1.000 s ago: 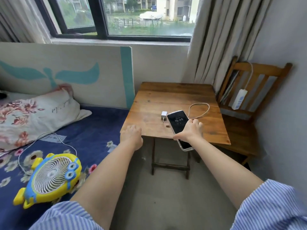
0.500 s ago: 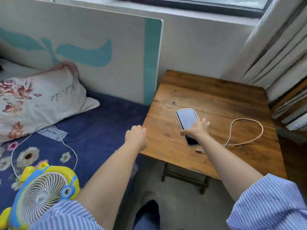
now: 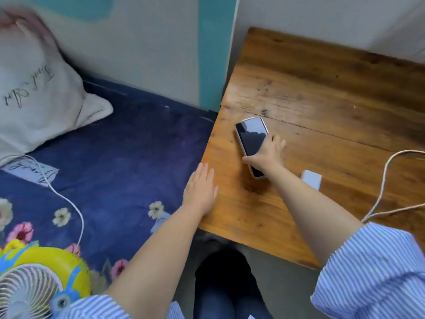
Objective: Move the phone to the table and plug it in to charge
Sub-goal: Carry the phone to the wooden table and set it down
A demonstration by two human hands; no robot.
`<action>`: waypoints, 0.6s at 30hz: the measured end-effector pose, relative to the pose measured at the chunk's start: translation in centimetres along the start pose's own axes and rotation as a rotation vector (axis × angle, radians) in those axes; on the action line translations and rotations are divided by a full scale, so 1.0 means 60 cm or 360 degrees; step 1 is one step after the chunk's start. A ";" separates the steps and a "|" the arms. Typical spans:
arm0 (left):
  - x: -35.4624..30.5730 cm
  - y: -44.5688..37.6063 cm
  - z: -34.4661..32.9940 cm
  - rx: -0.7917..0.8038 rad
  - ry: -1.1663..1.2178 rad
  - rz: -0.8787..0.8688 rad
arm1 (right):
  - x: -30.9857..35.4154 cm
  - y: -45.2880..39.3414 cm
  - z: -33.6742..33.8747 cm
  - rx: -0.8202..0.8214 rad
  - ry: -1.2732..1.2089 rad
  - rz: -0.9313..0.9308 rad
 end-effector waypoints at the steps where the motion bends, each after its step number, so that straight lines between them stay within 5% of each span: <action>1: -0.002 -0.007 -0.012 -0.0015 0.0021 -0.0008 | 0.002 -0.012 -0.009 -0.0024 0.0003 0.0018; 9: -0.003 -0.017 -0.052 -0.0087 0.0031 -0.0008 | 0.007 -0.061 -0.037 -0.0066 0.0076 0.0103; 18: -0.030 -0.014 0.000 0.0143 -0.0061 0.0022 | -0.025 -0.005 0.014 0.0174 -0.0047 0.0175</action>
Point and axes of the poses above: each hand's wrist, its own y-axis away from the middle knuckle, its own z-axis out of the back of the hand, x = y × z, the point moved 4 cm from there along -y, towards the middle knuckle, and after that the axes turned 13 degrees about -y, right-handed, at the moved point
